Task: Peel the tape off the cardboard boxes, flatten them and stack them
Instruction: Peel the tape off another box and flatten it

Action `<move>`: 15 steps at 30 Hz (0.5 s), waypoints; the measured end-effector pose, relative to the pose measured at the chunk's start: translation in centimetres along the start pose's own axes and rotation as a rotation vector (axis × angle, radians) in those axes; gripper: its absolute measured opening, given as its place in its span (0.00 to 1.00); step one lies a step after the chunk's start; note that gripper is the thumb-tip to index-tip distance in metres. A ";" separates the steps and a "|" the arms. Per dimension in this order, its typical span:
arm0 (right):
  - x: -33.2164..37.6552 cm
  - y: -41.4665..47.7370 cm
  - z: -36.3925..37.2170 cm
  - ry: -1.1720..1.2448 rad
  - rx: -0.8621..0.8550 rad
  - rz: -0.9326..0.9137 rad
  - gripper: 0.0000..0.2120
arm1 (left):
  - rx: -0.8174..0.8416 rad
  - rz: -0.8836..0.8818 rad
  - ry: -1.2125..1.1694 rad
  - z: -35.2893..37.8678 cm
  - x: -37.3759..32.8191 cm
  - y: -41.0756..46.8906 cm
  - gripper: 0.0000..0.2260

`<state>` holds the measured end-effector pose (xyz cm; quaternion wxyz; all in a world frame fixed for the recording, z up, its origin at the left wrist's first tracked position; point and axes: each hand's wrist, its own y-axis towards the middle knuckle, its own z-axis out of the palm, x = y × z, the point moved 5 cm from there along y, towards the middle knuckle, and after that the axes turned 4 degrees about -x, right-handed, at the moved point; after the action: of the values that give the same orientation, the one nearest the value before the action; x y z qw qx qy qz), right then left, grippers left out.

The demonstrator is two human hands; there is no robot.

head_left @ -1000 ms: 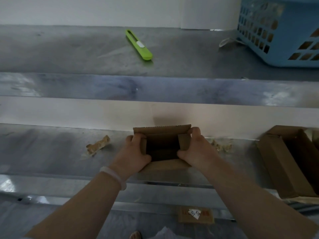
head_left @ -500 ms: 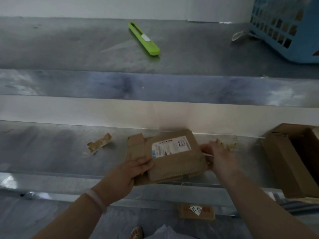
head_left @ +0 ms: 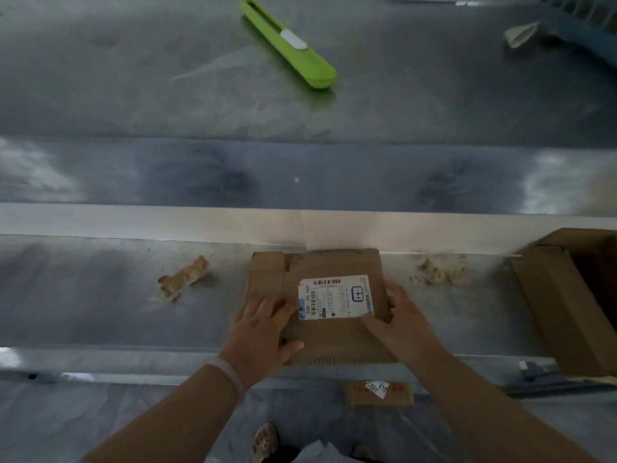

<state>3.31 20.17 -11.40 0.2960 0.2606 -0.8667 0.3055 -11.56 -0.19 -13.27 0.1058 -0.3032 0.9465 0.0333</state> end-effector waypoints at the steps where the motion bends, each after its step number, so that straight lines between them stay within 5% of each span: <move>1: 0.3 0.3 -0.1 0.131 -0.022 0.067 0.38 | 0.006 -0.004 0.001 0.0 0.0 0.1 0.28; 5: 1.5 2.3 -0.4 0.512 0.023 0.239 0.39 | 0.015 0.036 0.025 0.5 0.5 -0.3 0.29; 15: 2.8 4.2 -0.4 0.415 0.045 -0.012 0.38 | 0.018 0.051 -0.038 0.7 1.6 -0.5 0.35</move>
<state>-1.08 22.52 -10.85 0.4642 0.2036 -0.7784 0.3704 -12.40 -1.45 -14.33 0.1258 -0.2773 0.9519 0.0332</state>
